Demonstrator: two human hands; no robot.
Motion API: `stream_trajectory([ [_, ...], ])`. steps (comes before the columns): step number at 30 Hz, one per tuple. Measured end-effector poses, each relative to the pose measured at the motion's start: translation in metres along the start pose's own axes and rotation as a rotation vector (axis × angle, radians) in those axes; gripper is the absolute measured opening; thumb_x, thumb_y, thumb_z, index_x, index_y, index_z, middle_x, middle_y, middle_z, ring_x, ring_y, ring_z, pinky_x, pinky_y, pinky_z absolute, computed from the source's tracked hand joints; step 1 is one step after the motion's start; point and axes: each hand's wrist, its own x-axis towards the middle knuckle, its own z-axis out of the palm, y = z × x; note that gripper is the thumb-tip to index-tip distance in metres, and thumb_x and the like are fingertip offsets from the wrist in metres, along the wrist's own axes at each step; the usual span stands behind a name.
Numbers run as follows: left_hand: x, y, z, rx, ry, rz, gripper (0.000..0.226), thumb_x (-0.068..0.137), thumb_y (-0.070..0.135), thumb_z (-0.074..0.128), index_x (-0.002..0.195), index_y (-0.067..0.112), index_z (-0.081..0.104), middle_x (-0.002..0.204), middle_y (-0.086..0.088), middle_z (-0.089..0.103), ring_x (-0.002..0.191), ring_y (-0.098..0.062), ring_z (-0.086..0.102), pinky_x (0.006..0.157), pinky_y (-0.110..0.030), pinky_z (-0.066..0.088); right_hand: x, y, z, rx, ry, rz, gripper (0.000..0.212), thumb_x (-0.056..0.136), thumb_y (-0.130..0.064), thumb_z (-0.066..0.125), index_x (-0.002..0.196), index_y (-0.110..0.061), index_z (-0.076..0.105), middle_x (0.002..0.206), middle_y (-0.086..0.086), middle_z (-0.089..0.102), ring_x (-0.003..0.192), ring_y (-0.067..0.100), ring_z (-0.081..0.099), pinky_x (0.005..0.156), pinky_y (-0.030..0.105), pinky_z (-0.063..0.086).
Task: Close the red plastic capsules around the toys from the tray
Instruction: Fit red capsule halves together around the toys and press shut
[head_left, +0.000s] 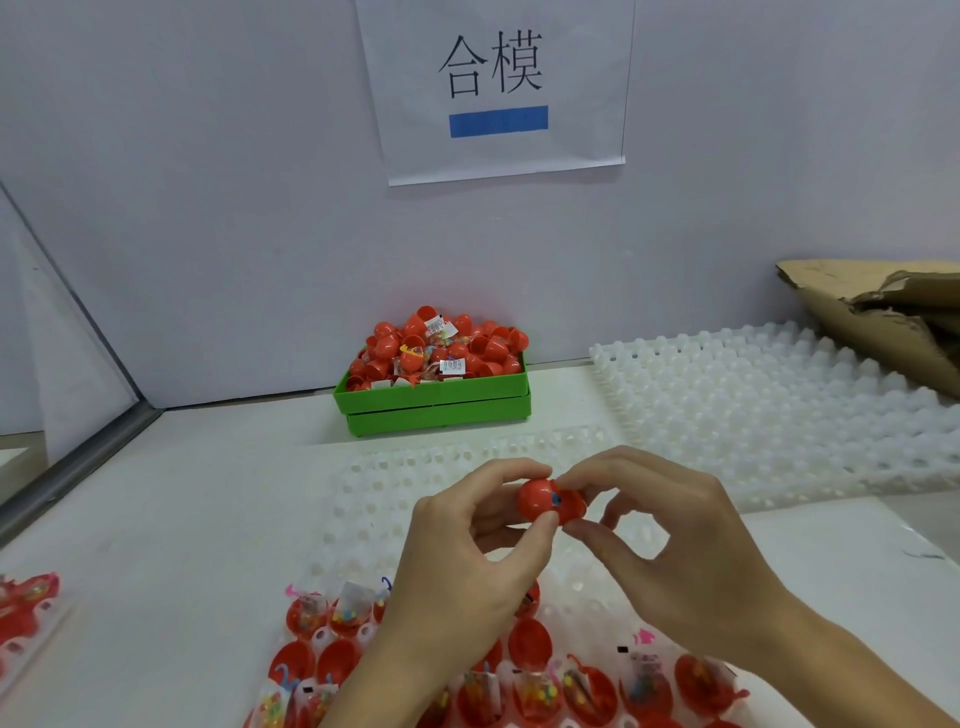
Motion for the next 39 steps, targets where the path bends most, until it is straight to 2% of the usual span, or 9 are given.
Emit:
stream_trajectory([
  [4, 0.001, 0.0, -0.002, 0.019, -0.022, -0.016, 0.032, 0.083, 0.011, 0.075, 0.107, 0.033, 0.071, 0.097, 0.013, 0.076, 0.095, -0.005, 0.071, 0.084, -0.02, 0.056, -0.001, 0.0, 0.0, 0.011, 0.014, 0.019, 0.034, 0.079, -0.001, 0.078, 0.107, -0.018, 0.07, 0.095, -0.013, 0.068, 0.087, 0.013, 0.066, 0.065, 0.022, 0.054],
  [11, 0.003, -0.001, -0.004, 0.019, -0.04, -0.05, 0.034, 0.083, 0.004, 0.075, 0.102, 0.031, 0.072, 0.092, 0.013, 0.077, 0.089, -0.006, 0.072, 0.081, -0.017, 0.055, 0.0, -0.005, 0.003, 0.188, 0.066, 0.149, 0.031, 0.076, -0.008, 0.074, 0.103, -0.024, 0.073, 0.094, -0.012, 0.069, 0.089, 0.016, 0.068, 0.067, 0.024, 0.056],
  [17, 0.004, -0.004, -0.004, 0.061, -0.026, -0.03, 0.034, 0.08, 0.008, 0.079, 0.099, 0.036, 0.073, 0.091, 0.014, 0.076, 0.088, -0.004, 0.072, 0.08, -0.019, 0.056, 0.0, -0.003, 0.005, 0.278, 0.069, 0.264, 0.04, 0.076, 0.004, 0.078, 0.099, -0.028, 0.073, 0.093, -0.007, 0.07, 0.085, 0.019, 0.07, 0.069, 0.032, 0.059],
  [22, 0.005, -0.003, -0.005, 0.11, -0.016, 0.043, 0.038, 0.079, 0.014, 0.077, 0.098, 0.047, 0.072, 0.093, 0.018, 0.075, 0.089, -0.002, 0.071, 0.078, -0.015, 0.054, 0.001, -0.006, 0.004, 0.284, 0.053, 0.28, 0.04, 0.077, 0.003, 0.077, 0.097, -0.031, 0.073, 0.094, -0.005, 0.071, 0.087, 0.021, 0.07, 0.071, 0.03, 0.058],
  [25, 0.005, -0.002, -0.004, 0.135, 0.005, 0.069, 0.04, 0.079, 0.016, 0.073, 0.099, 0.051, 0.07, 0.094, 0.02, 0.074, 0.091, 0.0, 0.071, 0.079, -0.013, 0.053, 0.003, -0.01, 0.005, 0.378, 0.064, 0.391, 0.042, 0.076, 0.005, 0.078, 0.096, -0.032, 0.074, 0.094, -0.003, 0.073, 0.086, 0.02, 0.071, 0.071, 0.025, 0.057],
  [29, 0.004, -0.001, -0.004, 0.184, 0.021, 0.087, 0.047, 0.083, 0.007, 0.074, 0.102, 0.049, 0.064, 0.096, 0.028, 0.071, 0.093, 0.006, 0.068, 0.078, -0.008, 0.051, 0.007, -0.014, 0.002, 0.522, 0.027, 0.526, 0.031, 0.077, 0.005, 0.076, 0.09, -0.023, 0.077, 0.086, 0.002, 0.077, 0.075, 0.021, 0.074, 0.067, 0.023, 0.057],
  [32, 0.005, -0.004, -0.003, 0.165, 0.019, 0.057, 0.046, 0.081, -0.001, 0.075, 0.098, 0.041, 0.066, 0.092, 0.022, 0.074, 0.09, 0.002, 0.07, 0.078, -0.013, 0.054, 0.007, -0.018, 0.001, 0.581, 0.018, 0.545, 0.029, 0.078, 0.009, 0.073, 0.089, -0.018, 0.077, 0.083, 0.006, 0.078, 0.074, 0.023, 0.075, 0.065, 0.022, 0.057],
  [35, 0.006, -0.003, -0.004, 0.129, 0.022, 0.026, 0.043, 0.079, -0.005, 0.075, 0.095, 0.035, 0.071, 0.09, 0.015, 0.075, 0.09, -0.003, 0.071, 0.079, -0.02, 0.056, 0.008, -0.022, 0.0, 0.599, 0.038, 0.546, 0.032, 0.076, 0.008, 0.075, 0.086, -0.023, 0.08, 0.084, 0.006, 0.078, 0.075, 0.023, 0.075, 0.068, 0.021, 0.057],
  [39, 0.005, -0.003, -0.004, 0.115, 0.026, 0.014, 0.043, 0.078, -0.006, 0.075, 0.09, 0.035, 0.072, 0.086, 0.014, 0.076, 0.084, -0.003, 0.072, 0.077, -0.016, 0.055, 0.009, -0.021, 0.002, 0.54, 0.058, 0.549, 0.042, 0.076, 0.01, 0.074, 0.077, -0.032, 0.08, 0.08, 0.002, 0.078, 0.068, 0.02, 0.075, 0.065, 0.019, 0.057],
])
